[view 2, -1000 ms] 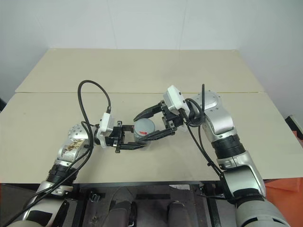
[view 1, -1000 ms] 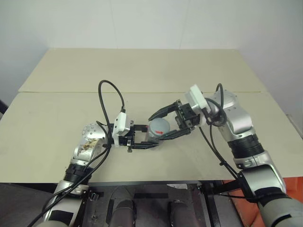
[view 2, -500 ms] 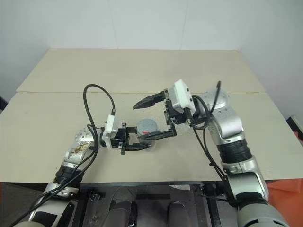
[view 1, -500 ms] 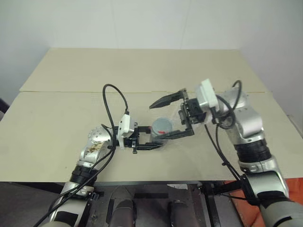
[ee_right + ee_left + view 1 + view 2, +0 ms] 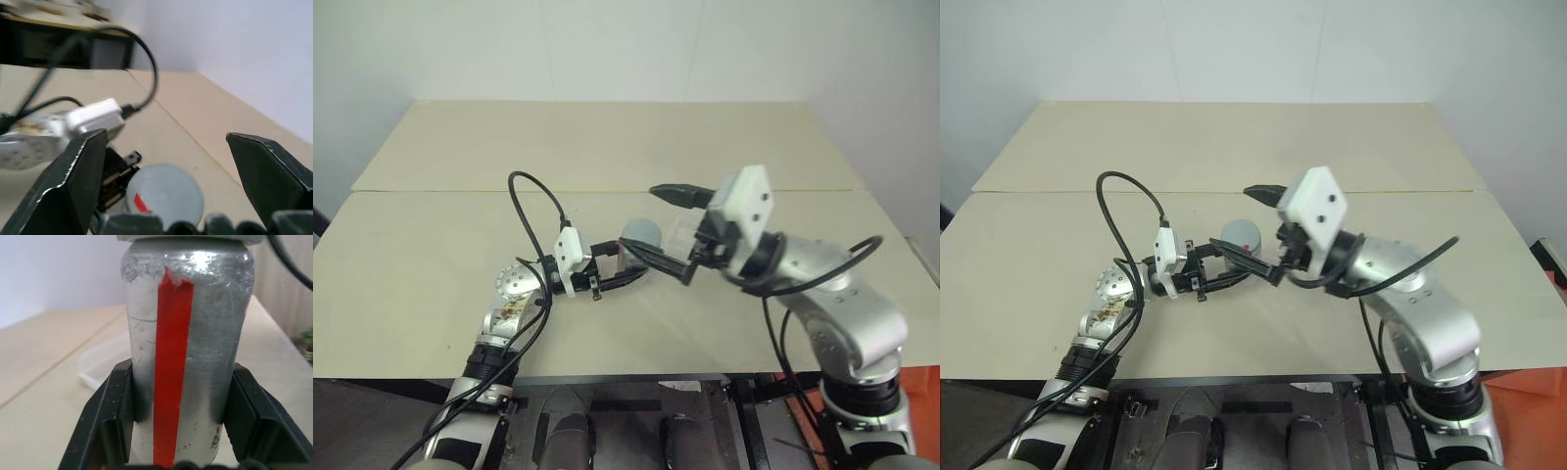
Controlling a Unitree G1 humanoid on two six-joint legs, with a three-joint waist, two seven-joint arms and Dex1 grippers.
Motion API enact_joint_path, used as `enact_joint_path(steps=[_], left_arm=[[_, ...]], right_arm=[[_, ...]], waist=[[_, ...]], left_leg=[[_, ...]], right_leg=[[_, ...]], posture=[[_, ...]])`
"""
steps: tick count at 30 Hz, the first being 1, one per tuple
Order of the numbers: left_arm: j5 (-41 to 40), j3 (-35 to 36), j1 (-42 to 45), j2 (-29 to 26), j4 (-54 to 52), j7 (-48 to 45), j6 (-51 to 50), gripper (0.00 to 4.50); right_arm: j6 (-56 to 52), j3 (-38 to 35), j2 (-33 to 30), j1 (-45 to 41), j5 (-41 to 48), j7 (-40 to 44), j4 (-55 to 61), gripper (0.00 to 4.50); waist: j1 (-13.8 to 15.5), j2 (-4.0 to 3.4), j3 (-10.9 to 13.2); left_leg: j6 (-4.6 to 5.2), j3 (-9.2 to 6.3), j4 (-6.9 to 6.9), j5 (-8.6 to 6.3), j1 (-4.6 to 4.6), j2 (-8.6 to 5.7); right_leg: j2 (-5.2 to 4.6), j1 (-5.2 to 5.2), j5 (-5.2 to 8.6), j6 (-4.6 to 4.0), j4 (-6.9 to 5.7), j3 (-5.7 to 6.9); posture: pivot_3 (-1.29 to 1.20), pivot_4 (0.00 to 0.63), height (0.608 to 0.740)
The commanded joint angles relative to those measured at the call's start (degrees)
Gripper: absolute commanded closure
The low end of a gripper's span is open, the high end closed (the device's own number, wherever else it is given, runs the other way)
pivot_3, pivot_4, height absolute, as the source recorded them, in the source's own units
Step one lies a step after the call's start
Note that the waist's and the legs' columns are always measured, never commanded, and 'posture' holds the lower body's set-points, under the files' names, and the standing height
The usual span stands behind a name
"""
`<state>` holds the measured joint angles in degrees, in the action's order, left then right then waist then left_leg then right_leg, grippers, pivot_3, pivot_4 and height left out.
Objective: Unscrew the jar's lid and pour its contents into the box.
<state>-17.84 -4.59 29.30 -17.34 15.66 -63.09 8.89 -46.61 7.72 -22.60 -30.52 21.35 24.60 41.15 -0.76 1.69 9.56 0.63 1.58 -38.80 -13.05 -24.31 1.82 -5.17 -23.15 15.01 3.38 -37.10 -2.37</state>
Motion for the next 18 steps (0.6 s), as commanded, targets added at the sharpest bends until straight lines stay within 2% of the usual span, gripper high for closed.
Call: enact_joint_path(steps=[1, 5, 18], left_arm=[[0.30, 0.48, 1.14, 0.73, 0.44, 1.31, 1.79, 2.34], [0.65, 0.21, 1.62, 1.52, 1.41, 2.48, 2.50, 2.34], [0.90, 0.33, 1.60, 1.90, 1.08, 4.21, 2.90, 2.34]], right_arm=[[-2.72, 2.18, 3.24, -0.02, -2.10, -6.34, 4.07, 0.02], [-2.31, 4.75, 4.33, -0.07, -5.24, -9.12, 3.28, 0.02], [1.63, 7.27, 5.26, 1.36, -9.26, -8.97, -0.42, 0.02]], waist=[[0.03, 0.00, 0.00], [0.25, 0.00, 0.00], [-0.07, 0.00, 0.00]], left_leg=[[0.00, 0.00, 0.00, 0.00, -0.01, -0.01], [0.01, 0.03, -0.02, 0.00, -0.05, -0.07], [0.01, 0.06, -0.01, 0.00, -0.02, -0.04]], right_leg=[[0.00, 0.00, 0.00, 0.00, 0.01, 0.00], [-0.04, 0.02, 0.00, 0.00, 0.04, 0.04], [0.01, 0.03, 0.00, 0.00, 0.05, 0.04]], posture=[[0.00, 0.150, 0.740], [0.00, 0.150, 0.740], [0.00, 0.150, 0.740]])
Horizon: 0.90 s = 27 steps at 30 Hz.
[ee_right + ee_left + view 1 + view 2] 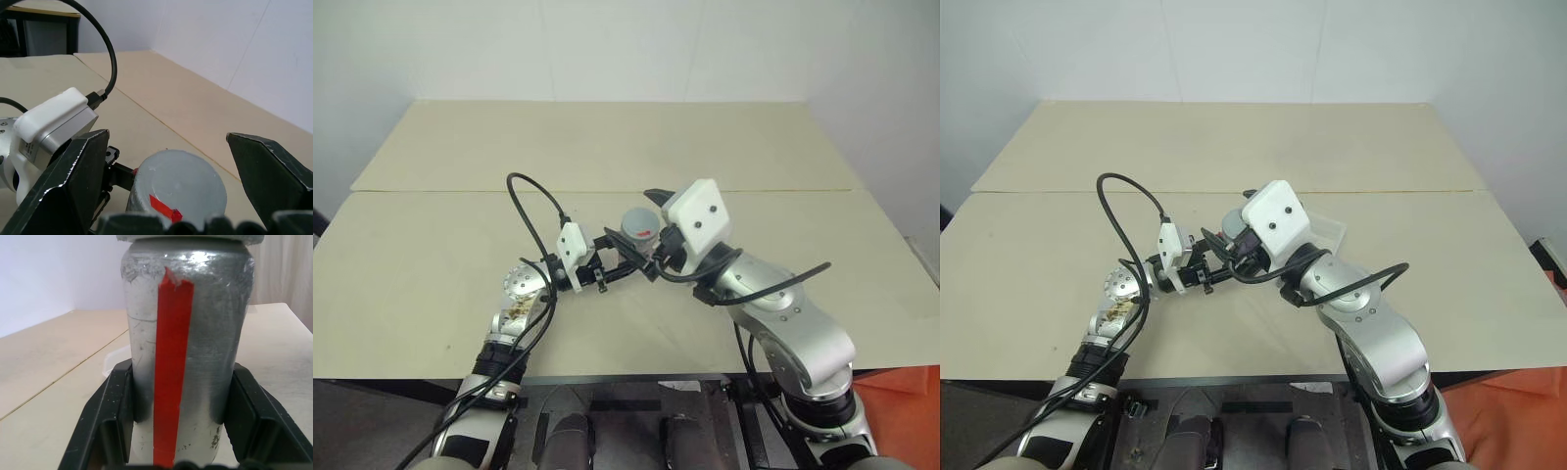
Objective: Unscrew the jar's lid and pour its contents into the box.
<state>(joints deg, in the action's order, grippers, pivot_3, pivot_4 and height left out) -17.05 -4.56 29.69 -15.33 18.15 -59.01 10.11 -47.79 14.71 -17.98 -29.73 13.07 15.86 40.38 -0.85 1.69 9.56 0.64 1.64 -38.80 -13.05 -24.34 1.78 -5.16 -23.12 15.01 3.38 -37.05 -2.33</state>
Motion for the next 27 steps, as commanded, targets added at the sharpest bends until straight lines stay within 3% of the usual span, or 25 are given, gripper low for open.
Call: enact_joint_path(steps=[1, 14, 27], left_arm=[[0.21, 0.20, 1.14, -0.13, -1.27, 0.07, 1.79, 2.34], [-2.70, 1.21, 0.67, 0.96, -1.92, -0.47, -0.57, 2.34], [-1.63, 0.58, 0.43, 0.77, -1.68, -0.57, -0.01, 2.34]], right_arm=[[3.23, 0.17, 1.29, 0.92, -1.02, -0.46, 0.03, 0.02], [4.15, -2.94, 6.28, 2.70, -0.54, -1.89, -1.80, 0.02], [5.07, -1.88, 6.32, 3.25, -1.91, -1.22, -2.53, 0.02]], waist=[[0.02, 0.00, 0.00], [0.04, 0.00, 0.00], [0.03, 0.00, 0.00]], left_leg=[[0.00, 0.00, 0.00, 0.00, 0.00, 0.00], [0.00, 0.01, 0.00, 0.00, -0.01, 0.00], [0.00, 0.01, 0.00, 0.00, -0.01, 0.00]], right_leg=[[0.00, 0.00, 0.00, 0.00, 0.00, 0.00], [0.00, 0.00, 0.00, 0.00, 0.01, 0.00], [0.00, 0.00, 0.00, 0.00, 0.01, 0.00]], posture=[[0.00, 0.150, 0.740], [0.00, 0.150, 0.740], [0.00, 0.150, 0.740]])
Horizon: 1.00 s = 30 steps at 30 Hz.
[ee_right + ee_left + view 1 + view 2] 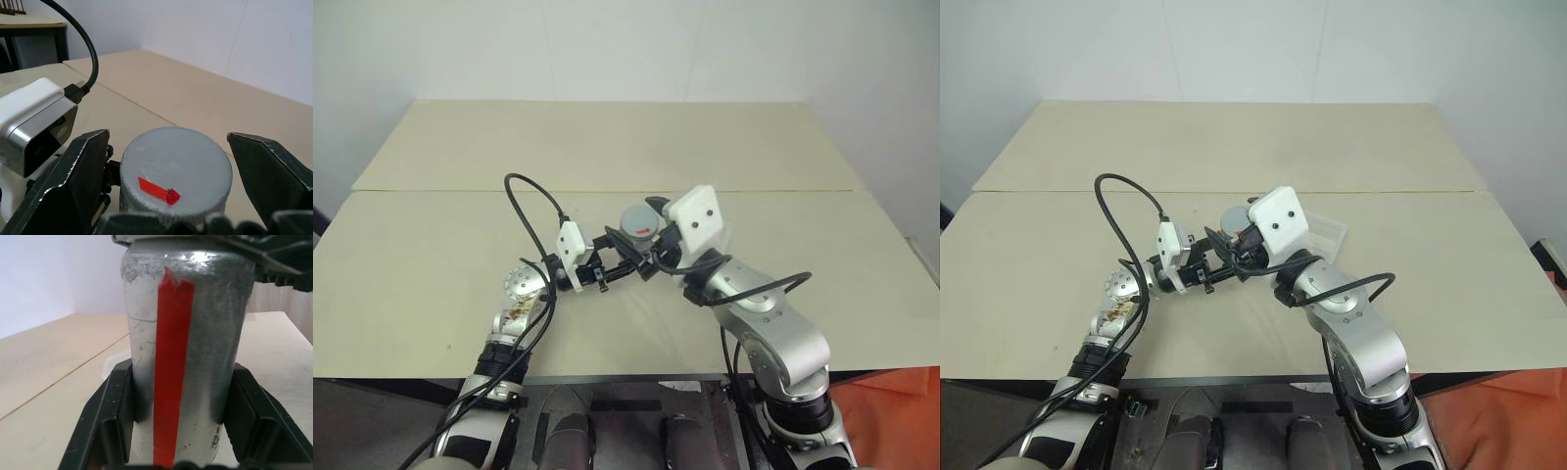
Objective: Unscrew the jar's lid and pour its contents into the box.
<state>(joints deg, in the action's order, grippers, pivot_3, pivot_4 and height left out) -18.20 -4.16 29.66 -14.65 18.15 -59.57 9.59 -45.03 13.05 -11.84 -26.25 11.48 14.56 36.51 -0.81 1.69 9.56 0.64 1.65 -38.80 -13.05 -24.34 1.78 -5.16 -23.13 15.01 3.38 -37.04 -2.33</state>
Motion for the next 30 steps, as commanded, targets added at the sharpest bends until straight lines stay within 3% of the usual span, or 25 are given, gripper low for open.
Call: enact_joint_path(steps=[1, 5, 11, 18, 21, 27, 30], left_arm=[[-0.54, 0.18, 0.47, 0.13, -1.65, -0.06, 0.45, 2.34], [-0.27, -0.05, 0.46, 0.34, -1.36, 0.00, 0.51, 2.34], [-0.15, -0.20, 0.69, 0.49, -0.68, -0.24, 0.58, 2.34], [-0.10, -0.69, 0.73, 0.31, -0.60, -1.19, 0.74, 2.34], [-0.82, -1.32, -0.21, -0.64, -2.10, -3.45, 0.08, 2.34], [-5.65, -1.47, -2.36, -2.80, -7.80, -9.41, -4.49, 2.34], [-7.10, -2.29, -3.24, -4.53, -10.37, -12.69, -6.29, 2.34]], right_arm=[[2.41, -0.22, 0.19, -0.22, -0.40, 0.08, 1.29, 0.02], [3.08, -0.65, 0.66, 0.10, -0.15, -0.09, 1.40, 0.19], [3.44, -0.76, 0.60, 0.66, -0.43, -0.10, 1.12, 1.74], [4.37, -0.81, -0.93, -0.13, -0.52, 1.52, -0.04, 1.74], [3.37, -3.23, -1.57, -1.29, 3.97, 5.58, -0.78, 1.74], [8.41, -5.85, -8.93, -3.96, 9.33, 18.32, -4.06, 1.74], [12.31, -6.23, -13.13, -6.28, 13.01, 28.52, -7.96, 1.74]], waist=[[0.00, 0.00, 0.00], [-0.01, 0.00, 0.00], [-0.01, 0.00, 0.00], [0.00, 0.00, 0.00], [-0.04, 0.00, 0.00], [-0.06, 0.00, 0.00], [-0.07, 0.00, 0.00]], left_leg=[[0.00, 0.00, 0.00, 0.00, 0.00, 0.00], [0.00, 0.00, 0.00, 0.00, 0.00, 0.00], [0.00, 0.00, 0.00, 0.00, 0.00, 0.00], [0.00, 0.01, 0.00, 0.00, 0.00, 0.00], [0.00, 0.01, 0.00, 0.00, 0.00, 0.00], [0.00, -0.01, 0.01, 0.00, 0.00, 0.02], [0.00, -0.01, 0.01, 0.00, 0.04, 0.02]], right_leg=[[0.00, 0.00, 0.00, 0.00, 0.00, 0.00], [0.00, 0.00, 0.00, 0.00, 0.00, 0.00], [0.00, 0.00, 0.00, 0.00, 0.00, 0.00], [0.00, 0.00, 0.00, 0.00, 0.00, 0.00], [0.00, 0.00, 0.00, 0.00, 0.01, 0.00], [0.00, 0.01, 0.00, 0.00, 0.03, 0.00], [0.01, 0.04, 0.00, 0.00, 0.03, -0.01]], posture=[[0.00, 0.150, 0.740], [0.00, 0.150, 0.740], [0.00, 0.150, 0.740], [0.00, 0.150, 0.740], [0.00, 0.150, 0.740], [0.00, 0.150, 0.740], [0.00, 0.150, 0.740]])
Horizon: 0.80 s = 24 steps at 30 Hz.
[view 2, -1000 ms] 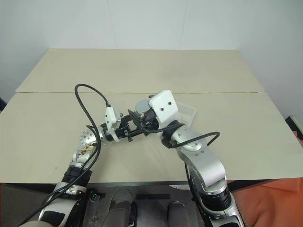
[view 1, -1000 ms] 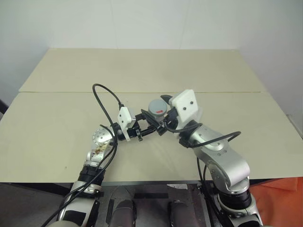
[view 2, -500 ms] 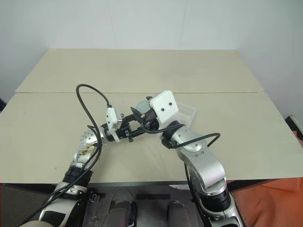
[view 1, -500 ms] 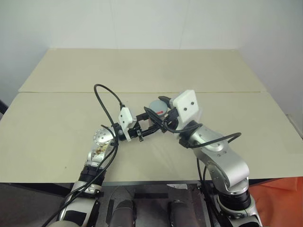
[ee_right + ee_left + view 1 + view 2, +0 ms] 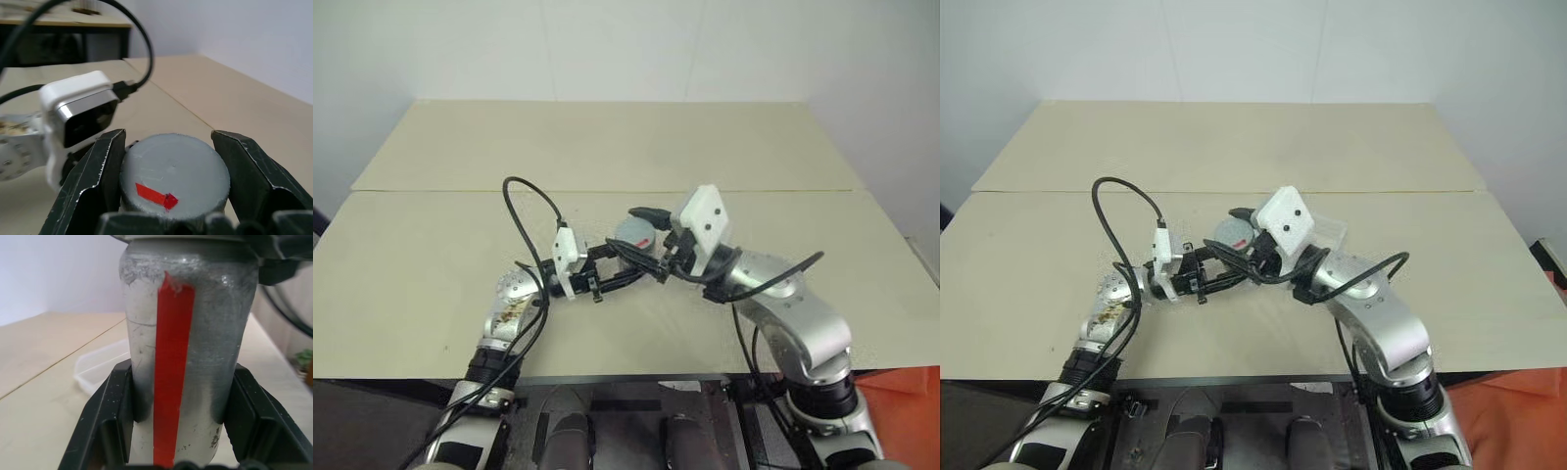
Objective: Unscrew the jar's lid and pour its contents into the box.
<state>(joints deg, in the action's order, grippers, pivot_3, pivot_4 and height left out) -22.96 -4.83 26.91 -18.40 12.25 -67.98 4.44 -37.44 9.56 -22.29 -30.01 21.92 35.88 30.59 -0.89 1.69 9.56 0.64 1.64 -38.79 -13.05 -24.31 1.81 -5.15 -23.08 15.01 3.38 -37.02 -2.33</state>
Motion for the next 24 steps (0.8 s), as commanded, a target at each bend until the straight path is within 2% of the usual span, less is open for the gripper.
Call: enact_joint_path(steps=[1, 7, 17, 24], left_arm=[[-2.52, -1.76, -0.61, -1.05, -4.90, -4.83, -1.45, 2.34], [-3.53, -3.02, -1.28, -1.90, -8.18, -7.01, -3.28, 2.34], [-3.12, -4.08, -1.54, -1.77, -9.66, -8.34, -3.24, 2.34], [-2.82, -4.94, -1.57, -1.06, -9.63, -8.34, -2.79, 2.34]], right_arm=[[5.75, -2.84, -3.52, -3.03, 3.67, 9.59, -3.13, 1.74], [11.17, -1.04, -8.20, -8.25, 7.14, 26.39, -13.04, 1.74], [22.60, 0.87, -8.41, -18.50, 7.15, 49.54, -32.58, 1.74], [25.97, 0.43, -6.37, -21.29, 8.13, 56.04, -38.51, 1.74]], waist=[[0.02, 0.00, 0.00], [0.08, 0.00, 0.00], [0.10, 0.00, 0.00], [0.13, 0.00, 0.00]], left_leg=[[0.00, 0.01, 0.00, 0.00, 0.01, 0.00], [0.00, 0.03, -0.01, 0.00, 0.00, 0.00], [0.00, 0.07, -0.02, 0.00, 0.02, 0.01], [0.00, 0.08, -0.02, 0.00, 0.02, 0.02]], right_leg=[[0.00, 0.03, 0.00, 0.00, 0.02, 0.00], [0.00, 0.03, 0.00, 0.00, 0.03, 0.00], [0.01, 0.02, 0.00, 0.00, 0.01, 0.00], [0.00, 0.00, 0.00, 0.00, -0.03, 0.00]], posture=[[0.00, 0.150, 0.740], [0.00, 0.150, 0.740], [0.00, 0.150, 0.740], [0.00, 0.150, 0.740]])
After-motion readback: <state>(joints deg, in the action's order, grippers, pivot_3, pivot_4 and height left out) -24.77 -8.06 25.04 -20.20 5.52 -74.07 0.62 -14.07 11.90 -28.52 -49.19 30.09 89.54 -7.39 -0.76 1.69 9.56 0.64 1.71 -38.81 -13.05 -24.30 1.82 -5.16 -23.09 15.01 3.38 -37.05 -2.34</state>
